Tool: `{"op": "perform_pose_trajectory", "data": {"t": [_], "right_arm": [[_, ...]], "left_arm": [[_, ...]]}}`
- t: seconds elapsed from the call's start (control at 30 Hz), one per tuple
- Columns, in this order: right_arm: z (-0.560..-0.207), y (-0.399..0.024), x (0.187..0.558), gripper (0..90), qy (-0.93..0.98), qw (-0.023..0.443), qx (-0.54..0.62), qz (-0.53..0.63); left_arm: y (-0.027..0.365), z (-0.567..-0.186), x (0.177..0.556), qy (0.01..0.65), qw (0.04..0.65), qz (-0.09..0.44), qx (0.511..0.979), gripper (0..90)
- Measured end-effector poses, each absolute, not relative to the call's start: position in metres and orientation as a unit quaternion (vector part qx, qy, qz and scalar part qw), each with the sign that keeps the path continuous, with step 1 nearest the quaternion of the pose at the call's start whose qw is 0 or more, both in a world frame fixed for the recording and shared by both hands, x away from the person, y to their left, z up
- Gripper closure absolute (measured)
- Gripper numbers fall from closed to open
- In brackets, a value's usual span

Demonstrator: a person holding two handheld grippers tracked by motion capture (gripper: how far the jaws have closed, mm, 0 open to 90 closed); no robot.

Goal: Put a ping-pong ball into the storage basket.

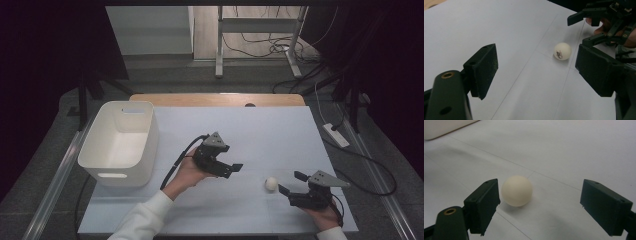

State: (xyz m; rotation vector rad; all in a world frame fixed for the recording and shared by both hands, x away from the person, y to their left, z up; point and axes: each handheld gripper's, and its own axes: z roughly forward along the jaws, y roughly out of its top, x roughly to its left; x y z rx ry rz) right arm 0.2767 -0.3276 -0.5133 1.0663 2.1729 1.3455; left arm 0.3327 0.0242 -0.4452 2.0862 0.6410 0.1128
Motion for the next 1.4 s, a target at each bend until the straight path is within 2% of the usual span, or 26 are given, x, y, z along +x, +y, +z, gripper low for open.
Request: {"op": "perform_pose_trajectory", "data": {"t": [1.4], "right_arm": [[-0.512, -0.329, 0.277, 16.2, 0.767, 0.188, 0.383, 0.479]], "left_arm": [[-0.014, -0.468, 0.33, 0.246, 0.443, 0.021, 0.862, 19.0]]}}
